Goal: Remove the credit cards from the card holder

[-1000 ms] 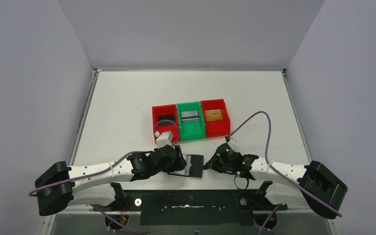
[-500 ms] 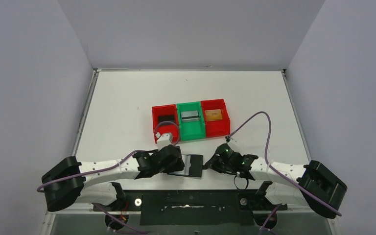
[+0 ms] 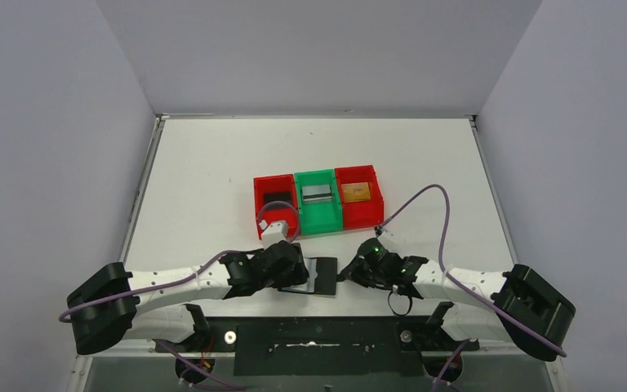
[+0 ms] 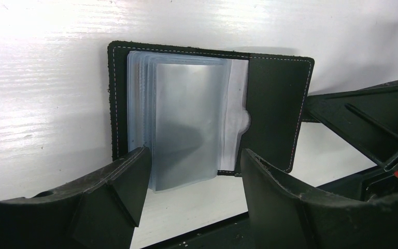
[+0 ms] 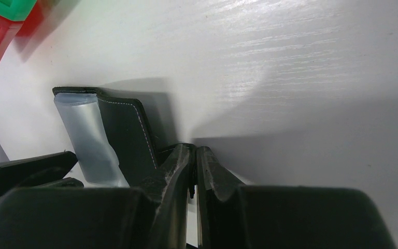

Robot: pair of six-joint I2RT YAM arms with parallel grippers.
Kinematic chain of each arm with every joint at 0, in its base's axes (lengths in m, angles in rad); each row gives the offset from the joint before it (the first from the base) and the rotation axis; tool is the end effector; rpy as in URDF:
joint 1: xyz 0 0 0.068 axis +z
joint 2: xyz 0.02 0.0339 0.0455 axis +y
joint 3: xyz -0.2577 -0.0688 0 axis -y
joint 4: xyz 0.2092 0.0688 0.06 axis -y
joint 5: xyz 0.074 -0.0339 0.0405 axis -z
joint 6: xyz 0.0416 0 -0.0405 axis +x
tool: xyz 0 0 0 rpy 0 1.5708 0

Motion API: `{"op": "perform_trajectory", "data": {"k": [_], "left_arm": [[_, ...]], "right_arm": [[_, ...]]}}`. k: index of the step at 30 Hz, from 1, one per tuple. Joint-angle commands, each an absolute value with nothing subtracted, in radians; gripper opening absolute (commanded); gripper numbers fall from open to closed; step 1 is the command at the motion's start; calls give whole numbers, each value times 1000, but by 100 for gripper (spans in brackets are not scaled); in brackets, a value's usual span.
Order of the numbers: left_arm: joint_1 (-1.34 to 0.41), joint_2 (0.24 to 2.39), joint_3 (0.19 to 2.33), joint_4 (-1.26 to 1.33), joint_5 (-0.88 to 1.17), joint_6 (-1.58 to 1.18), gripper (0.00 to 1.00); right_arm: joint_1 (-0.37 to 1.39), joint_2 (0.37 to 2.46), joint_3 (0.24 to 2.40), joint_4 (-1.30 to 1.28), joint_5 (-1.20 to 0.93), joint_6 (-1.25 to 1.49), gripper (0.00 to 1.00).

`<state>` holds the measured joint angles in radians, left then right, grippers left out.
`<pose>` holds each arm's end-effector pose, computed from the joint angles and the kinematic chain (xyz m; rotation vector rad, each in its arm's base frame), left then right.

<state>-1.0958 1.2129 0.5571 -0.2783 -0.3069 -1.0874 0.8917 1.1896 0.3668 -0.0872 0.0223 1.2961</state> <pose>0.1025 -0.1718 0.1835 -0.1182 2.5281 -0.5589 0.1146 0.1405 0.1489 0.5533 2.6477 0.8103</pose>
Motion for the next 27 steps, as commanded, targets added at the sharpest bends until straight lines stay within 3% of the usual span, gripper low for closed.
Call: {"op": "perform_trajectory", "data": {"k": [1, 16, 23, 27], "left_arm": [[-1090, 1187, 599, -222, -301, -1079, 63], [-1089, 1214, 568, -10, -160, -1039, 61], [-1091, 1326, 602, 92, -82, -1015, 61], [-1091, 1384, 609, 137, -39, -1009, 61]], "right_arm": [[900, 1224, 366, -150, 72, 1281, 5], [899, 1239, 377, -146, 64, 1278, 5], [900, 1204, 371, -146, 73, 1285, 10], [902, 1153, 369, -165, 84, 1292, 18]]}}
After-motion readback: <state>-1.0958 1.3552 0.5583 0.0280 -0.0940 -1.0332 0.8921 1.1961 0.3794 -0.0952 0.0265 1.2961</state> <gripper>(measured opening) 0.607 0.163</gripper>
